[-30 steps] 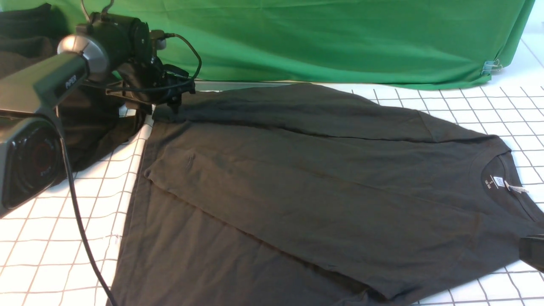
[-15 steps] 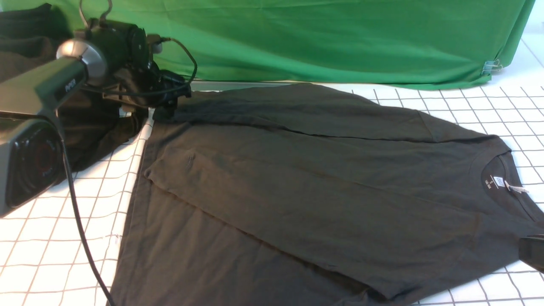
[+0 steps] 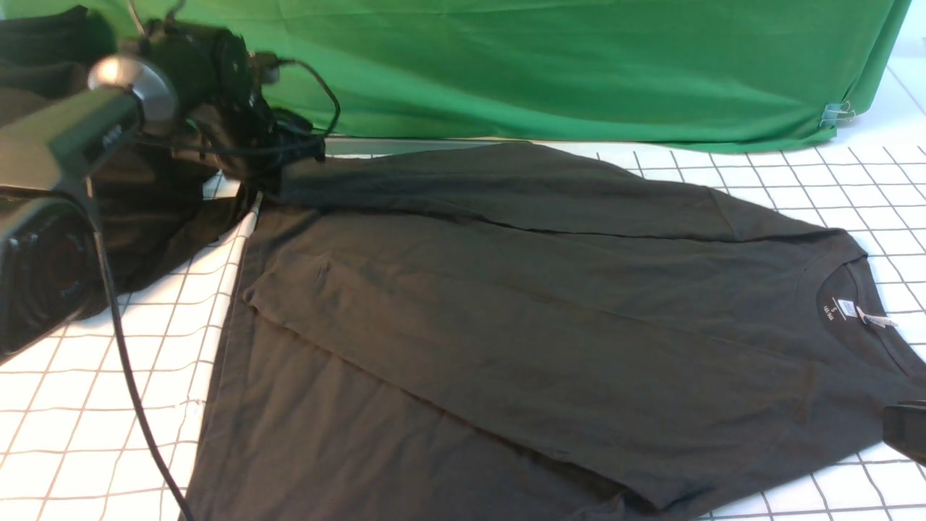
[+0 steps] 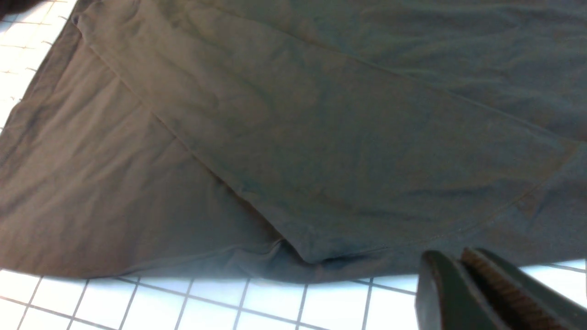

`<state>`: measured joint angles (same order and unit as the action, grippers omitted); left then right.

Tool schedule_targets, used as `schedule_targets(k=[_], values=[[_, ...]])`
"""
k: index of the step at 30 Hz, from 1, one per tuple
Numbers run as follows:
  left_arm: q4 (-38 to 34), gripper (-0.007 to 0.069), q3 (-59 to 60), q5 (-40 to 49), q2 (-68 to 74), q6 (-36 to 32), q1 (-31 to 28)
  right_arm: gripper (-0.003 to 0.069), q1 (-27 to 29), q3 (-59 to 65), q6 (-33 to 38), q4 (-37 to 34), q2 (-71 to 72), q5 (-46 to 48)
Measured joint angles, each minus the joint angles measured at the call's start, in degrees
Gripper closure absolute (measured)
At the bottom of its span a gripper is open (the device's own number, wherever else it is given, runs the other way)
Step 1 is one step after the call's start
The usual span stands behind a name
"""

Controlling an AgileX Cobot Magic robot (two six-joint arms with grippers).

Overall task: Fold a long-sleeved shirt over a white checkered tablecloth.
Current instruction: 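Fold the left side of the dark shirt inward over its body with the left gripper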

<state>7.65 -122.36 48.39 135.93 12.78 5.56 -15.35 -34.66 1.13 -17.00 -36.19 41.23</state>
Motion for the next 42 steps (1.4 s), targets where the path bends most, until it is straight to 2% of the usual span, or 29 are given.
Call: schedule_targets(k=[7, 11, 15, 25, 30, 42], values=[[-2.67, 0.0596, 0.0, 2.32, -5.52, -1.21, 0.0, 0.0616, 0.0, 0.0, 0.0, 0.0, 0.0, 0.0], [-6.63, 0.0596, 0.0, 10.41, -7.99, -4.65, 0.0, 0.0616, 0.0, 0.0, -0.46, 0.0, 0.0, 0.0], [-6.89, 0.0596, 0.67, 19.59, -11.03, -5.73, 0.0, 0.0616, 0.0, 0.0, -1.13, 0.06, -0.76, 0.0], [-7.11, 0.0596, 20.98, 20.95, -25.8, -3.98, 0.05, 0.0616, 0.0, 0.0, -1.13, 0.11, -2.49, -0.09], [-7.12, 0.0596, 29.98, 21.07, -31.82, -3.69, 2.21, 0.0616, 0.0, 0.0, -0.22, 0.11, -2.49, -0.73], [-8.02, 0.0596, 43.65, 20.51, -34.57, -1.16, 3.97, 0.0607, 0.0, 0.0, 0.09, 0.11, -2.49, -0.67]])
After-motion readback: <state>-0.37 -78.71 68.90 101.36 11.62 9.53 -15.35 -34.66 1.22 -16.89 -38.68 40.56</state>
